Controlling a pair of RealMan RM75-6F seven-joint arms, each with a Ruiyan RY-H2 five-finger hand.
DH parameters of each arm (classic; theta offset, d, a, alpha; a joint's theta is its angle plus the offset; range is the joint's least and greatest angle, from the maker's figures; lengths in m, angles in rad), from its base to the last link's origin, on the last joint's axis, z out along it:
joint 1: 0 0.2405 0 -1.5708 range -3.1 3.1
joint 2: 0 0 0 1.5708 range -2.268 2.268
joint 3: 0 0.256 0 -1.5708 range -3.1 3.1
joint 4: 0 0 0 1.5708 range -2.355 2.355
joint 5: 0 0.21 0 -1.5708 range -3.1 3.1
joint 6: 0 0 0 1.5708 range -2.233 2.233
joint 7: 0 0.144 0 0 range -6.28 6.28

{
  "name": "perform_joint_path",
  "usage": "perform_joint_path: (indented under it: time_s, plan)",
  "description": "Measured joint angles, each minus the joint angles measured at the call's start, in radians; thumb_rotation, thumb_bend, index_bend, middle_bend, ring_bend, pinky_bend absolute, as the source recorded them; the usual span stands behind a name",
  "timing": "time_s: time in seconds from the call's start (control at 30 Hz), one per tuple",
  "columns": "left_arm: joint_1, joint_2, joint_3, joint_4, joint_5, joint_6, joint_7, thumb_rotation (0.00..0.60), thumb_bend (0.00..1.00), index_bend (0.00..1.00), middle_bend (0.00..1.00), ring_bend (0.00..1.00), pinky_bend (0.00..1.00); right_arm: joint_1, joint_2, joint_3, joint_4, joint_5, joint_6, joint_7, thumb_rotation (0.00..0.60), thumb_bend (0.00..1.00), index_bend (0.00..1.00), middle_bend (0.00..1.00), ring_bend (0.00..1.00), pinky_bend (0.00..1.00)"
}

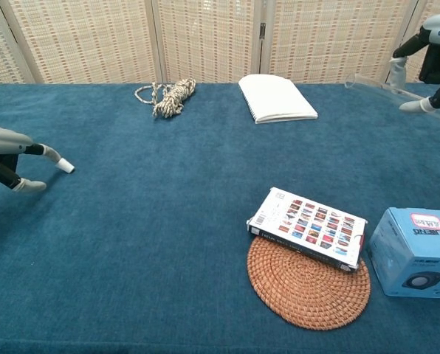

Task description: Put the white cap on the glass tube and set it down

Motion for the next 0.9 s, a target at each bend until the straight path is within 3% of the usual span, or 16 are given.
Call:
perform_joint_path:
  time_s: [0.77,0.9]
  plan:
    - [-0.032,0.011,0.018,-0.061,-0.013,0.065,0.03,0.278,0.36,0.05,0.94,0.94,0.95,-0.015,0.001,0.005,0.012,-0.015,-0.001,0.027,0.6,0.83,0.82,1.0,1.0,1.0]
    - [-0.027,0.025,0.013,-0.086,0.001,0.099,0.028,0.307,0.36,0.03,0.93,0.91,0.95,-0.017,-0.002,0.005,0.017,-0.024,0.001,0.035,0.6,0.83,0.82,1.0,1.0,1.0]
